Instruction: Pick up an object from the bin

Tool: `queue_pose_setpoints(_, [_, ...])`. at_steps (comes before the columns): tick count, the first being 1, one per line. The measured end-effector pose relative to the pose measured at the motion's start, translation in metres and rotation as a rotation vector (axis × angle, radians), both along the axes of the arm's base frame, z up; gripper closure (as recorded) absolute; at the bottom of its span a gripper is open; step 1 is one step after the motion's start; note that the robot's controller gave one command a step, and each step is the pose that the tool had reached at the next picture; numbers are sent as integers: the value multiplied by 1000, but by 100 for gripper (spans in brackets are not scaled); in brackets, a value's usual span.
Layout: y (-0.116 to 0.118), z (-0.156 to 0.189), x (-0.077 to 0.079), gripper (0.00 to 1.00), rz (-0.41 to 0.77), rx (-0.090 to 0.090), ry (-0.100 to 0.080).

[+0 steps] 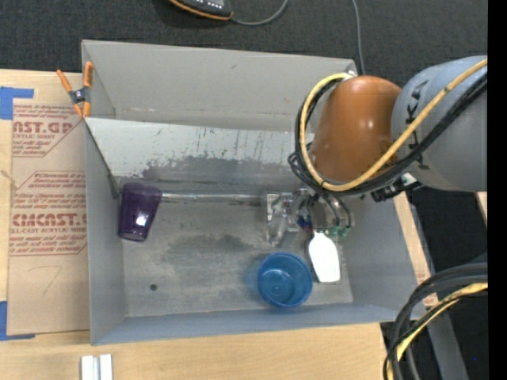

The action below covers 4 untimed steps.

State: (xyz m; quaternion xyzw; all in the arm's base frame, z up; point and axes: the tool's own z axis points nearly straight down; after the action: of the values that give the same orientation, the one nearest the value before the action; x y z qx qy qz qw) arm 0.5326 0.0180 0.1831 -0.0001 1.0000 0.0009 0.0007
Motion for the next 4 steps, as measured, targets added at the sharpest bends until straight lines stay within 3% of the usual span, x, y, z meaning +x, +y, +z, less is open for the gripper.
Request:
queue_pose_setpoints(1, [0,0,0,100,0,0,0])
queue_pose_setpoints(2, [-46,-14,0,0,148,0,-1])
queue_pose_setpoints(4, [-52,-16,-1,0,169,0,-5])
